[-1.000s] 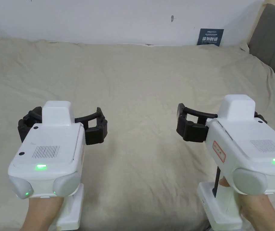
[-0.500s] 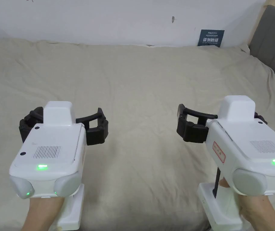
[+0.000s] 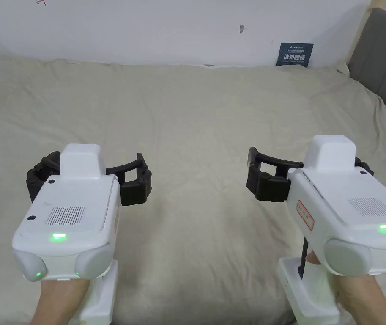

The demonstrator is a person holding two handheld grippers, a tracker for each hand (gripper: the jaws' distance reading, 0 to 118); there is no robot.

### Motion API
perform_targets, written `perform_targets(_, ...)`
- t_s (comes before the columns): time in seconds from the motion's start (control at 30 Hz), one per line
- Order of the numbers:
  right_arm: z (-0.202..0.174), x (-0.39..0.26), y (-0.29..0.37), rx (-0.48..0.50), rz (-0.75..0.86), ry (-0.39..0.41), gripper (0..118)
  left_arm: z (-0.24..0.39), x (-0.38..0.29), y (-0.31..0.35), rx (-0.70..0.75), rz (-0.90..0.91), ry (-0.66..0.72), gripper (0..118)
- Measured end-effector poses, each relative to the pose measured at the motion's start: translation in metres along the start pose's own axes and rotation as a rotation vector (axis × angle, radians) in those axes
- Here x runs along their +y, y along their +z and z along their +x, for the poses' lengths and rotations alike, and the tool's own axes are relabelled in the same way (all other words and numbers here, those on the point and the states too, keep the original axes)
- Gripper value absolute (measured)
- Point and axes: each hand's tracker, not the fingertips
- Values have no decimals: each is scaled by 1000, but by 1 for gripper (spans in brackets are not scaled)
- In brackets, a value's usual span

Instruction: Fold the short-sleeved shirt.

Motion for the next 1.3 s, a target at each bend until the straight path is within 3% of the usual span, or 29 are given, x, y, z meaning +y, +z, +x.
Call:
perform_targets(0.33,-2,2,-1,-18,-27,3,118,0,1,1,-4,-7,12,118)
perform_targets(0.53,8,22,-11,-2,-415,-239,118,11,-7,12,-8,-142,33,118)
perform_targets(0.57,8,22,-10,-6,-459,-252,118,13,-12,13,-24,-177,30,118)
perform_targets(0.73,1,10,-2,5,-712,-137,118,26,-43,21,-50,-312,45,118)
perform_targets(0.97,-3,-21,-1,-31,-772,-161,118,37,-77,16,-75,-440,40,118)
perform_targets(1.1,-11,-38,-17,-54,-835,-92,118,41,-89,11,-81,-474,23,118)
perform_targets(1.23,-15,-51,-36,-13,-884,-148,118,42,-99,2,-84,-515,2,118)
perform_targets(1.3,-22,-56,-43,-4,-875,-136,118,40,-105,-5,-86,-561,24,118)
